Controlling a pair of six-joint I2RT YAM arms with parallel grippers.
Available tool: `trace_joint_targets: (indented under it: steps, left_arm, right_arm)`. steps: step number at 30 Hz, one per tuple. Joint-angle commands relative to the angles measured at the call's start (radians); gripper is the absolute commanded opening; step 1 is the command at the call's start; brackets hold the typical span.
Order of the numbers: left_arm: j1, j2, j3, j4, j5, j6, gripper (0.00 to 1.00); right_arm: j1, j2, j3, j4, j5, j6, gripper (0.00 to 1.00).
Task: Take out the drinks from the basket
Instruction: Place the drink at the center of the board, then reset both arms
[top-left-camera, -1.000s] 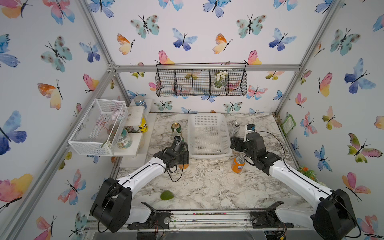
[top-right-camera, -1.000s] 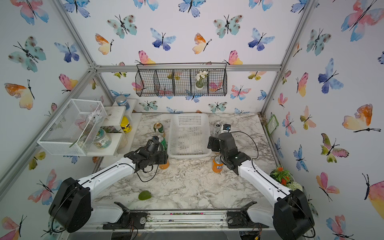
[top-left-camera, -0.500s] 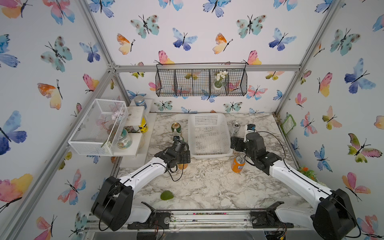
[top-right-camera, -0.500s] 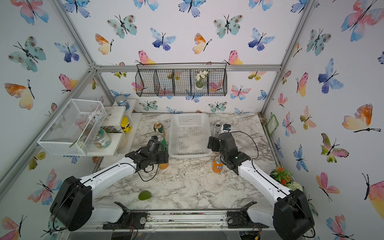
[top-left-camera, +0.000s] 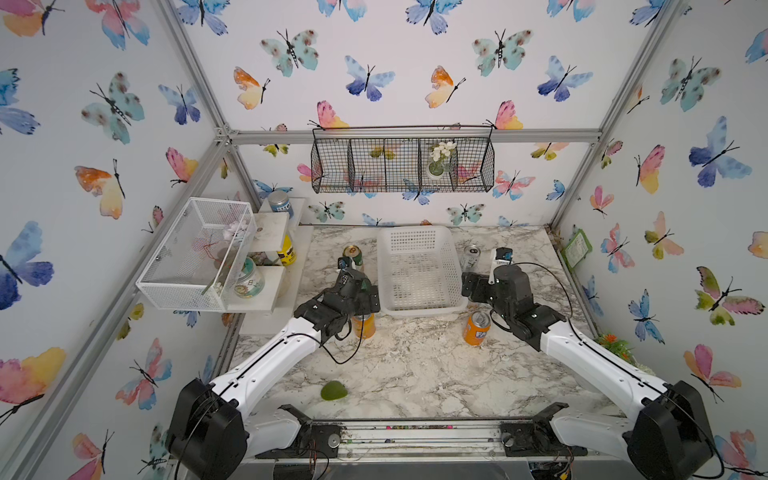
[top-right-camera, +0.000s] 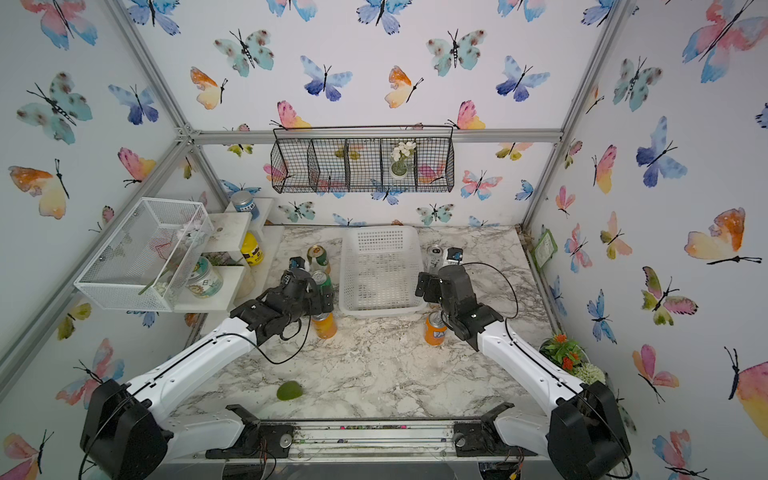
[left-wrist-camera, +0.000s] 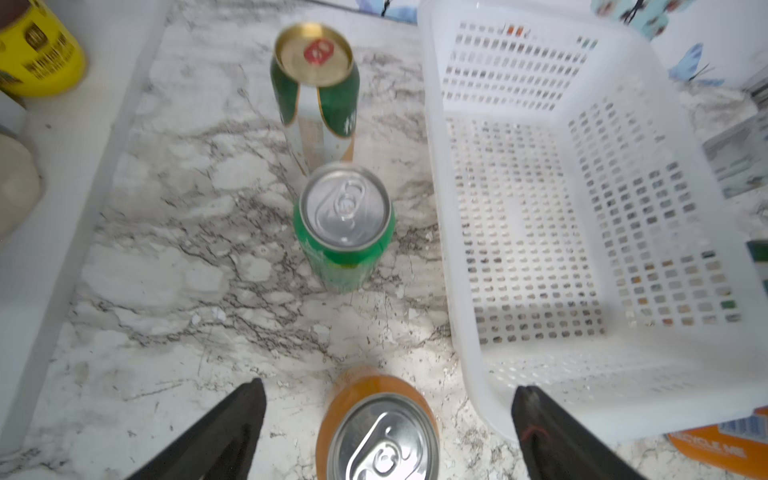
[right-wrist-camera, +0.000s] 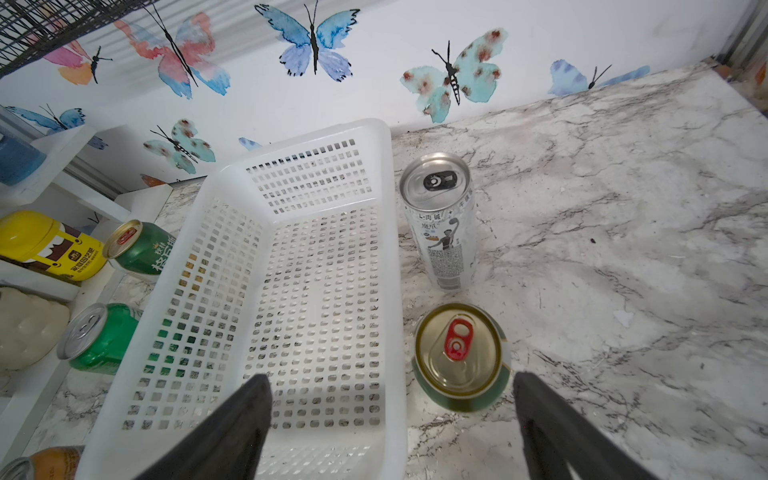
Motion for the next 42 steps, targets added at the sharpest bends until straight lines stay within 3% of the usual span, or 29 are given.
trace_joint_targets:
  steps: [1, 7, 10, 15, 19, 29, 34, 39, 42]
  left_arm:
    - [0.095, -0.011, 0.051, -0.015, -0.076, 0.033, 0.99]
    - [0.257, 0.05, 0.069, 0.093, -0.07, 0.124, 0.99]
    - [0.26, 0.094, -0.004, 0.251, -0.126, 0.238, 0.99]
    - [0.264, 0.19, -0.052, 0.374, -0.207, 0.268, 0.99]
    - [0.28, 0.186, -0.095, 0.5, -0.258, 0.311, 0.99]
    - [0.468, 0.145, -0.313, 0.843, -0.078, 0.325, 0.99]
    - [0.508, 0.134, -0.466, 1.071, -0.046, 0.345, 0.99]
    - [0.518, 0.124, -0.478, 1.089, 0.029, 0.368, 0.99]
    - [0.518, 0.079, -0.509, 1.078, -0.003, 0.376, 0.99]
  right_arm:
    - [-0.004, -0.013, -0.01, 0.012, 0.029, 0.004, 0.94]
    - [-0.004, -0.01, -0.014, 0.013, 0.033, 0.004, 0.94]
    - [-0.004, -0.006, -0.014, 0.017, 0.027, 0.008, 0.94]
    - [-0.003, -0.005, -0.011, 0.017, 0.025, 0.004, 0.94]
    - [-0.005, -0.015, -0.02, 0.017, 0.027, 0.005, 0.94]
    - [-0.005, -0.019, -0.027, 0.022, 0.021, 0.007, 0.95]
    - [-0.005, -0.018, -0.027, 0.022, 0.027, 0.006, 0.95]
    - [-0.006, -0.02, -0.025, 0.02, 0.042, 0.002, 0.95]
    - [-0.006, -0.025, -0.019, 0.008, 0.054, -0.004, 0.95]
